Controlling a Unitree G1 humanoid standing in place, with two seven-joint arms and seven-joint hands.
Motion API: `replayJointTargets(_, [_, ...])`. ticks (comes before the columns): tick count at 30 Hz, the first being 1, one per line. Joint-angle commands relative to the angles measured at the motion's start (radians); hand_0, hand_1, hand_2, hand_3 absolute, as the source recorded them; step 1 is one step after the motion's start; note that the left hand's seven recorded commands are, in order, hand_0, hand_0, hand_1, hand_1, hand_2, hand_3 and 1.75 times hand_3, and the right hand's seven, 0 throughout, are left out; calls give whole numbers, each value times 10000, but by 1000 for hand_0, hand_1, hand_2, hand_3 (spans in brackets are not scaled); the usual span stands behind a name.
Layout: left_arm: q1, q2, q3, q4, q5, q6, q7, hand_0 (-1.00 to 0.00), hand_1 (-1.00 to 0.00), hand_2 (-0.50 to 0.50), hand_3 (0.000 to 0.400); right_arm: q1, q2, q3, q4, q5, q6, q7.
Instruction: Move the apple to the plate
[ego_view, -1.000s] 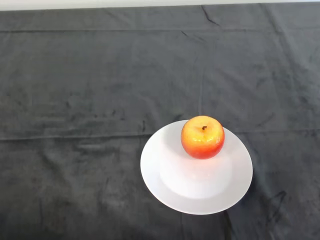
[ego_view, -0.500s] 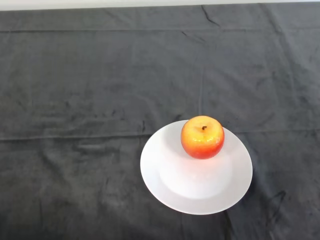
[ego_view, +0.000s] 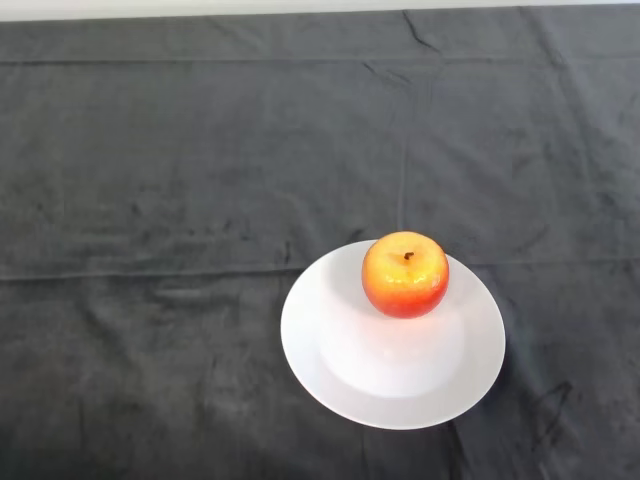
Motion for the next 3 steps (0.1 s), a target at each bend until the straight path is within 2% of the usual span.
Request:
replayJointTargets(1, [-49,129,305,-314,361,215,-112,0,0,0,0,334,-190,-56,101,77,-62,21])
replayJointTargets(3, [-54,124,327,-318,384,220,-119,0,0,0,0,334,-190,-56,100,78,-62,21])
